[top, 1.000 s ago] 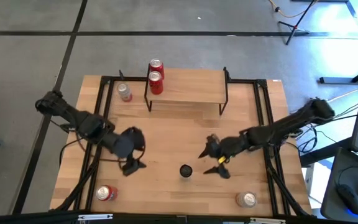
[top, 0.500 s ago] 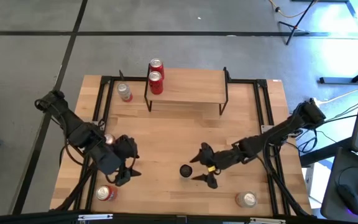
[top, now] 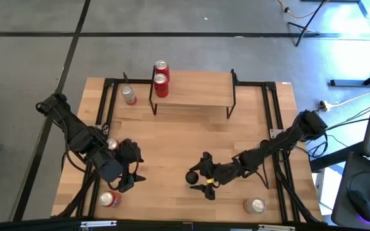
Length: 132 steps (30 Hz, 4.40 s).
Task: Place canned beverage on shelf
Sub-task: Put the left white and blue soda can on the shelf
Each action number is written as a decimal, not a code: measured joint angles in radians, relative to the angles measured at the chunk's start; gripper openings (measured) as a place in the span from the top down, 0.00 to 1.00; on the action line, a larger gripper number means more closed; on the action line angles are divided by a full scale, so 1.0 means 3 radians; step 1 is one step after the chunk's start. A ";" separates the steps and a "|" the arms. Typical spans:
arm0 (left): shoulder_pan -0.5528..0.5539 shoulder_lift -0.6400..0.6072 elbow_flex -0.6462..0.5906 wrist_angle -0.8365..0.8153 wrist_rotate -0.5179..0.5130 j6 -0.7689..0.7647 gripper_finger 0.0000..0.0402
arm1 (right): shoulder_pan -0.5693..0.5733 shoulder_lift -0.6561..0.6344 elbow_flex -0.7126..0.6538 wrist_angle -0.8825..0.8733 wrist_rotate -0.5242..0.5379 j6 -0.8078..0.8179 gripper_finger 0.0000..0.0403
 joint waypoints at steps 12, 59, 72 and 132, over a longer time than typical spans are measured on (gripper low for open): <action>0.0002 0.0000 0.0000 -0.0069 -0.0129 0.0013 0.18 | -0.0009 0.0206 -0.0003 -0.0005 0.0096 -0.0089 0.18; 0.1614 -0.0487 0.0004 -0.0138 0.0139 0.1080 0.18 | -0.3218 -0.0091 0.2108 -0.1974 -0.1900 -0.1577 0.48; 0.2261 -0.1227 -0.0420 -0.0125 0.0472 0.1849 0.18 | -0.3304 0.0215 0.2107 -0.1807 -0.1801 -0.1568 0.48; 0.2379 -0.1492 -0.0807 0.0338 0.0268 0.1837 0.18 | -0.3345 0.0616 0.2112 -0.0979 -0.1250 -0.1209 0.18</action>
